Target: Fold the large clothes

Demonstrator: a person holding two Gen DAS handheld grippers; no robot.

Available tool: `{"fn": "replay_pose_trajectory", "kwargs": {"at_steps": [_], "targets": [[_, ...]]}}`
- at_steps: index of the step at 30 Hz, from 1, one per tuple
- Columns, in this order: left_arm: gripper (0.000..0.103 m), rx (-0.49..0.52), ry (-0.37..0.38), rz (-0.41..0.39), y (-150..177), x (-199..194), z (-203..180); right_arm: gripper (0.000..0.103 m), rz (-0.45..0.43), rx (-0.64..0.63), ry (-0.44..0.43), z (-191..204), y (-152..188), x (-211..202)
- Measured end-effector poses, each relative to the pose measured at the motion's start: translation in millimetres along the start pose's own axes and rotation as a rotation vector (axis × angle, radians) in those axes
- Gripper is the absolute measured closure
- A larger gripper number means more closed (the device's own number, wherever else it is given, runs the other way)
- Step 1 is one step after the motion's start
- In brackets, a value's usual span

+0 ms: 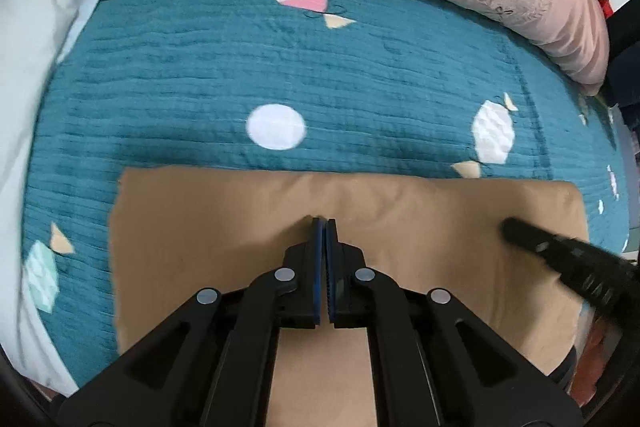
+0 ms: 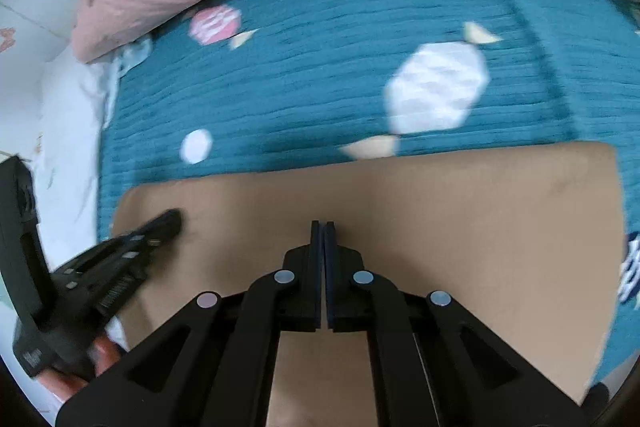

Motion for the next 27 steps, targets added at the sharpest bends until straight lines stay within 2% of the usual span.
{"fn": "replay_pose_trajectory", "kwargs": {"at_steps": [6, 9, 11, 13, 14, 16, 18, 21, 23, 25, 27], "targets": [[0.099, -0.009, -0.094, -0.020, 1.9, -11.6, 34.4, 0.103, -0.025, 0.064, 0.073, -61.7, -6.2, -26.0], [0.099, -0.024, -0.136, -0.027, 2.2, -16.5, 57.5, 0.103, -0.044, 0.089, 0.185, -96.8, -8.6, -38.2], [0.099, -0.040, -0.123, -0.023, 2.4, -18.0, 67.4, 0.103, -0.039, 0.121, 0.179, -116.0, -8.5, -41.6], [0.099, -0.032, -0.193, -0.034, 1.1, -17.3, 77.4, 0.103, -0.037, 0.147, 0.176, -133.0, -8.5, -40.6], [0.099, -0.020, -0.231, -0.039, 0.2, -13.6, 83.3, 0.103, -0.037, 0.167, 0.202, -143.4, -8.0, -38.3], [0.100, -0.040, -0.225, -0.015, 1.9, -1.0, 93.2, 0.103, -0.021, 0.199, 0.194, -155.7, -5.3, -27.1], [0.100, -0.066, -0.187, 0.003, 3.7, 9.7, 99.7, 0.103, -0.012, 0.224, 0.161, -160.6, -3.3, -16.8], [0.100, -0.061, -0.214, 0.002, 2.1, 7.3, 98.8, 0.103, -0.018, 0.236, 0.176, -161.1, -2.7, -16.4], [0.100, -0.055, -0.231, -0.006, 2.0, -3.5, 95.7, 0.103, -0.036, 0.253, 0.199, -155.9, -1.5, -28.2], [0.099, -0.058, -0.187, -0.040, 3.3, -23.7, 90.2, 0.100, -0.066, 0.216, 0.215, -143.5, 1.1, -43.3], [0.099, -0.061, -0.169, -0.087, 7.5, -46.4, 84.6, 0.100, -0.104, 0.171, 0.172, -120.3, 10.0, -60.3]]}}
Point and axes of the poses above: each gripper's, at about its wrist camera, not at the fingertips, and x roughly the way its jaws point, z to its left, y to its underside, the point moved 7 cm from there along x, roughly the way its jaws point, and after that the axes turned 4 degrees about z, right-handed, at the moved point
